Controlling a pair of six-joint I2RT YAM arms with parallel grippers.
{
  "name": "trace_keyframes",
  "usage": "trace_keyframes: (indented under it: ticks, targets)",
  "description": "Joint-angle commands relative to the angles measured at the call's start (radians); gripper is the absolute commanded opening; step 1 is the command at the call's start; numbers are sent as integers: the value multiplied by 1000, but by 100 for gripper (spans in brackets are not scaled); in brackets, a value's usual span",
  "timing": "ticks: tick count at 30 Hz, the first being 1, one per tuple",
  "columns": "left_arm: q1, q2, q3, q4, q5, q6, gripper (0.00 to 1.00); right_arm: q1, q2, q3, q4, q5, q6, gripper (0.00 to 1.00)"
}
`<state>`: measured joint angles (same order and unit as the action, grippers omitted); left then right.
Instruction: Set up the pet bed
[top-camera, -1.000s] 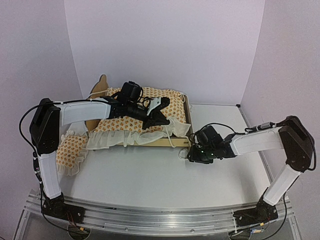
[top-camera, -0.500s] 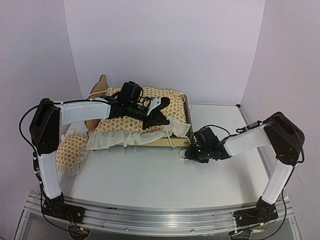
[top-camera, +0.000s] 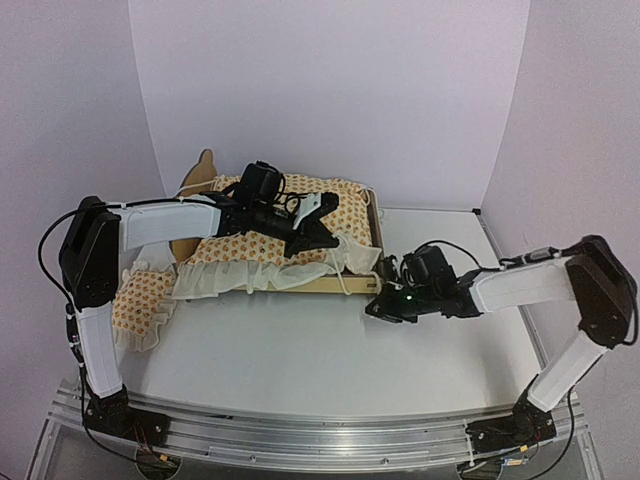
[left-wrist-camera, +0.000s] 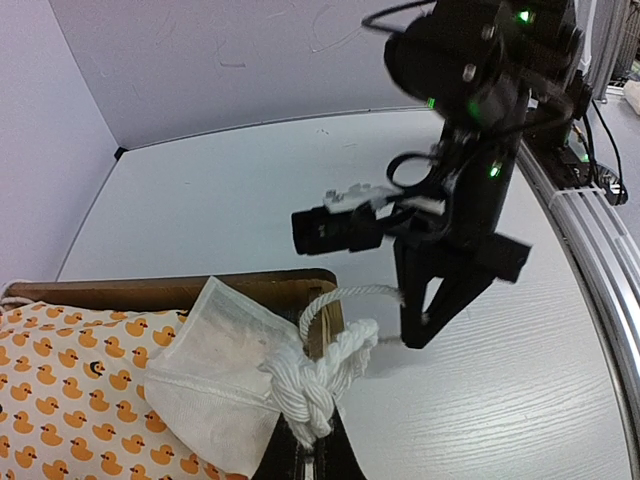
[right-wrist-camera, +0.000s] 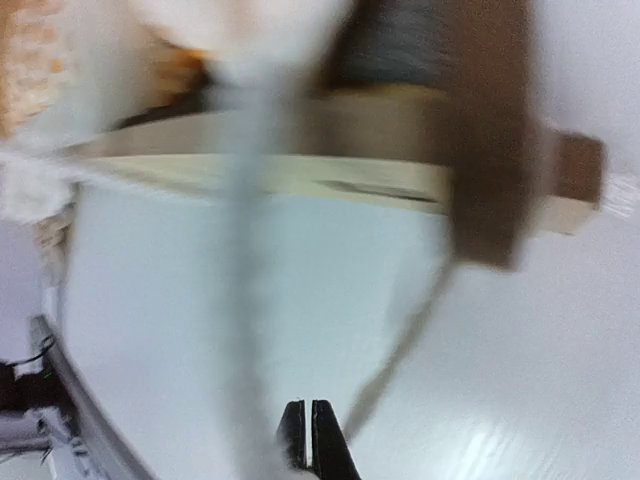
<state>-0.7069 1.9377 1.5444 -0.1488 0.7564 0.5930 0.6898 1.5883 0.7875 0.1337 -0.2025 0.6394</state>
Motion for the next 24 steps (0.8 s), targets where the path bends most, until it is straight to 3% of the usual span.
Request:
trace_keyframes:
  ticks: [1, 10, 16, 24]
  targets:
    - [6, -27, 46, 37, 11, -15, 0, -75, -154, 66, 0, -286, -70, 0]
    - [7, -31, 39, 21, 5, -3, 0, -156, -19, 269, 21, -545, -17, 0]
    - [9, -29, 37, 23, 8, -2, 0, -183, -22, 378, 81, -664, 9, 0]
    - [9, -30, 37, -6, 24, -5, 0, -203, -31, 225, 79, -598, 66, 0]
